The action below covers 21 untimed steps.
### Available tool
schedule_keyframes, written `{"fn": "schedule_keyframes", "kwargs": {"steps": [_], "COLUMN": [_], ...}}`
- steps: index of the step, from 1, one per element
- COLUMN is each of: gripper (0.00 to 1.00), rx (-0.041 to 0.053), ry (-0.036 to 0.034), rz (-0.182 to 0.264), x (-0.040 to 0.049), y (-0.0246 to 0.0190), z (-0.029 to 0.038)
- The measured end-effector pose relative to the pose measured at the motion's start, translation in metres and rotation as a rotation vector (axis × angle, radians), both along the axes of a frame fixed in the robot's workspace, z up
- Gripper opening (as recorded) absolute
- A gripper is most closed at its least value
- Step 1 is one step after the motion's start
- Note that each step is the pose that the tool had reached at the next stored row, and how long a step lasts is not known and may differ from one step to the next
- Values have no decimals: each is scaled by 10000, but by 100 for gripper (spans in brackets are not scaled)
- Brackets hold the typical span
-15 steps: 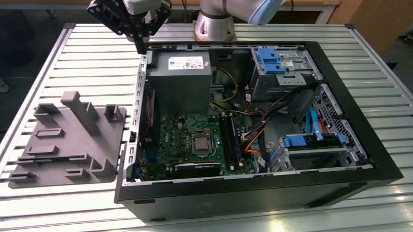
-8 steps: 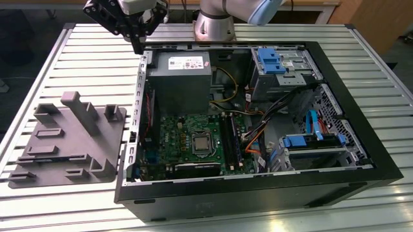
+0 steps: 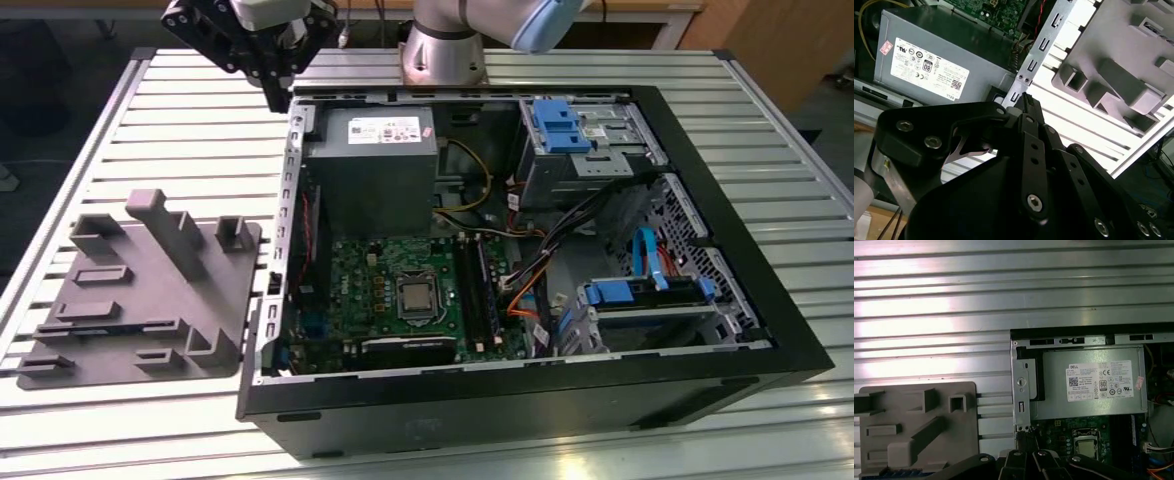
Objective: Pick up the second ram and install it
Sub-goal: 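Reach for the second ram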
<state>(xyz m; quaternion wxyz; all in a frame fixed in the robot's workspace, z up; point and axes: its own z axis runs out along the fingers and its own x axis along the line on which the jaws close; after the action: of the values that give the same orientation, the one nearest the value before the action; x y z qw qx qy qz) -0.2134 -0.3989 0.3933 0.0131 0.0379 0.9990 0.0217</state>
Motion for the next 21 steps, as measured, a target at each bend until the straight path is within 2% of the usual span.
{"fn": "schedule_keyframes", "kwargs": {"steps": [21], "gripper": [11], "rx": [-1], "ry": [0], "rz": [0], "x": [-199], "y": [0], "z": [-1]}}
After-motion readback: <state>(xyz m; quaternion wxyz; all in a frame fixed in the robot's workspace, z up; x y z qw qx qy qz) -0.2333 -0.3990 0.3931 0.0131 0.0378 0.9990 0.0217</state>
